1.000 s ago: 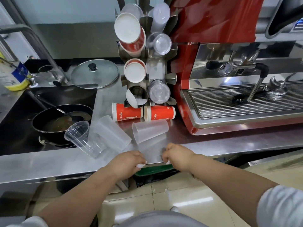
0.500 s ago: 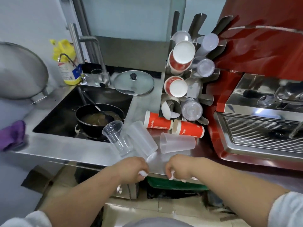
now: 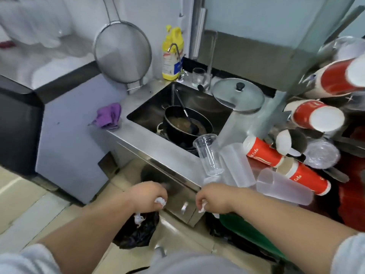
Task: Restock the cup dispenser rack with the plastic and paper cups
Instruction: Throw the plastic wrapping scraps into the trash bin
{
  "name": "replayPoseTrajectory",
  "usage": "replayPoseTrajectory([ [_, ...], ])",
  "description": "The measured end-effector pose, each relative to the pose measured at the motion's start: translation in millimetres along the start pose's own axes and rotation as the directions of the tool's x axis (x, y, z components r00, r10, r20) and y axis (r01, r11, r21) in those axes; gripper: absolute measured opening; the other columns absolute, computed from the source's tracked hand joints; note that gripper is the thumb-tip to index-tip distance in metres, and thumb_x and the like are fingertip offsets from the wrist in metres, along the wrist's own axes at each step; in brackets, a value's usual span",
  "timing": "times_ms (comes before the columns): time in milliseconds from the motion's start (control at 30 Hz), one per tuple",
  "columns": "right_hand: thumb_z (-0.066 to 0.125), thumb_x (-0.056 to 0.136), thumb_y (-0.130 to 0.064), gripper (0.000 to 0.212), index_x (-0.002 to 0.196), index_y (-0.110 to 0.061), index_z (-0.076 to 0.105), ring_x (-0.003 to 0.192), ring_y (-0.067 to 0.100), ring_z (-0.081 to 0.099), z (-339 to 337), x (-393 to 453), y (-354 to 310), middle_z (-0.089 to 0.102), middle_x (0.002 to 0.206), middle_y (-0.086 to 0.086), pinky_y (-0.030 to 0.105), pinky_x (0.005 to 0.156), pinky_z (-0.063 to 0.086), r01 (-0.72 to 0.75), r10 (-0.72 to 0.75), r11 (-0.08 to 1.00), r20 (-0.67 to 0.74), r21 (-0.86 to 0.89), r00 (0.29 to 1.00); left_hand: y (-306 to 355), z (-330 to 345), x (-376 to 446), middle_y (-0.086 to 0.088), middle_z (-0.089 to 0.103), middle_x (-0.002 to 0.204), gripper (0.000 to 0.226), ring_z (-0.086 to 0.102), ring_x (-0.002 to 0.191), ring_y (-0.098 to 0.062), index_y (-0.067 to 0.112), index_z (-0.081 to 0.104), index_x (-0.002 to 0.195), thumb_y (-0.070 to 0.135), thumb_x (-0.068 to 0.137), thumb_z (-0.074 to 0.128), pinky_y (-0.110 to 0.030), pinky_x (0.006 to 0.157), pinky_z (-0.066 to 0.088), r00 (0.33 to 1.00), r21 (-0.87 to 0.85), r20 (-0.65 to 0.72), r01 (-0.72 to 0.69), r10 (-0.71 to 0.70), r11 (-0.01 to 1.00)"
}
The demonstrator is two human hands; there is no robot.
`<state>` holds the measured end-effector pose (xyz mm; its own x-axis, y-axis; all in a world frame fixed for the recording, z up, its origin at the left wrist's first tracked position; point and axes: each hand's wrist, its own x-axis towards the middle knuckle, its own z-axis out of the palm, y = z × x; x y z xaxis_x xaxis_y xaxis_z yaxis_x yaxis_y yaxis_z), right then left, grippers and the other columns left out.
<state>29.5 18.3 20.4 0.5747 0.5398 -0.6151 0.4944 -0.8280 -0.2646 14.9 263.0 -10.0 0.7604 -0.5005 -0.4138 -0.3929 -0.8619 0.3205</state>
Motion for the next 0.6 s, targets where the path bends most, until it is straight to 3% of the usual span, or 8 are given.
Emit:
replayPoseTrajectory([
  [100, 0.056, 0.087, -0.016, 0.026, 0.106, -0.028, 0.067, 0.108, 0.021, 0.056, -5, 28, -22, 0.060, 0.119, 0.003, 0.026, 0.078, 0.041, 0.042, -0.042, 0.999, 0.003, 0.012, 0.999, -32, 12, -23, 0.004, 0.062, 0.121, 0.027, 0.058, 0.112, -0.017, 0.025, 0.067, 0.117, 0.032, 0.092, 0.058, -0.027, 0.090, 0.044, 0.996, -0.065, 0.006, 0.087, -0.087, 0.994],
  [167, 0.057, 0.087, -0.016, 0.024, 0.105, -0.027, 0.068, 0.109, 0.021, 0.055, -7, 46, -36, 0.061, 0.118, 0.002, 0.027, 0.083, 0.044, 0.078, -0.078, 0.997, 0.004, 0.013, 0.997, -52, 20, -35, 0.004, 0.060, 0.122, 0.027, 0.057, 0.114, -0.017, 0.026, 0.067, 0.117, 0.031, 0.092, 0.059, -0.028, 0.094, 0.045, 0.990, -0.124, 0.000, 0.143, -0.144, 0.982],
  [233, 0.058, 0.087, -0.019, 0.021, 0.103, -0.029, 0.068, 0.111, 0.020, 0.054, -7, 64, -49, 0.061, 0.117, 0.000, 0.030, 0.088, 0.045, 0.099, -0.099, 0.995, 0.012, 0.013, 0.995, -71, 25, -45, 0.004, 0.059, 0.122, 0.027, 0.056, 0.114, -0.016, 0.027, 0.067, 0.118, 0.030, 0.091, 0.060, -0.024, 0.094, 0.043, 0.983, -0.181, -0.026, 0.176, -0.183, 0.968],
  [367, 0.056, 0.089, -0.019, 0.023, 0.107, -0.029, 0.066, 0.112, 0.019, 0.053, -8, 97, -74, 0.061, 0.118, -0.001, 0.025, 0.081, 0.039, 0.141, -0.141, 0.990, 0.047, 0.003, 0.989, -103, 40, -59, 0.003, 0.060, 0.121, 0.029, 0.056, 0.114, -0.016, 0.024, 0.068, 0.118, 0.025, 0.090, 0.063, -0.019, 0.089, 0.037, 0.964, -0.260, -0.072, 0.231, -0.257, 0.938],
  [500, 0.055, 0.091, -0.020, 0.024, 0.112, -0.026, 0.065, 0.112, 0.018, 0.053, -7, 132, -93, 0.061, 0.119, 0.000, 0.020, 0.077, 0.030, 0.176, -0.177, 0.984, 0.072, 0.022, 0.982, -128, 65, -68, 0.004, 0.060, 0.116, 0.027, 0.056, 0.112, -0.015, 0.023, 0.070, 0.116, 0.024, 0.089, 0.065, -0.020, 0.091, 0.040, 0.935, -0.381, -0.056, 0.305, -0.351, 0.873],
  [600, 0.054, 0.089, -0.020, 0.025, 0.110, -0.027, 0.066, 0.104, 0.017, 0.056, -3, 162, -101, 0.064, 0.113, -0.002, 0.021, 0.076, 0.033, 0.154, -0.163, 0.984, 0.100, 0.090, 0.982, -144, 87, -68, 0.003, 0.061, 0.113, 0.023, 0.056, 0.104, -0.012, 0.021, 0.071, 0.113, 0.023, 0.092, 0.064, -0.019, 0.086, 0.039, 0.922, -0.448, -0.036, 0.330, -0.386, 0.831],
])
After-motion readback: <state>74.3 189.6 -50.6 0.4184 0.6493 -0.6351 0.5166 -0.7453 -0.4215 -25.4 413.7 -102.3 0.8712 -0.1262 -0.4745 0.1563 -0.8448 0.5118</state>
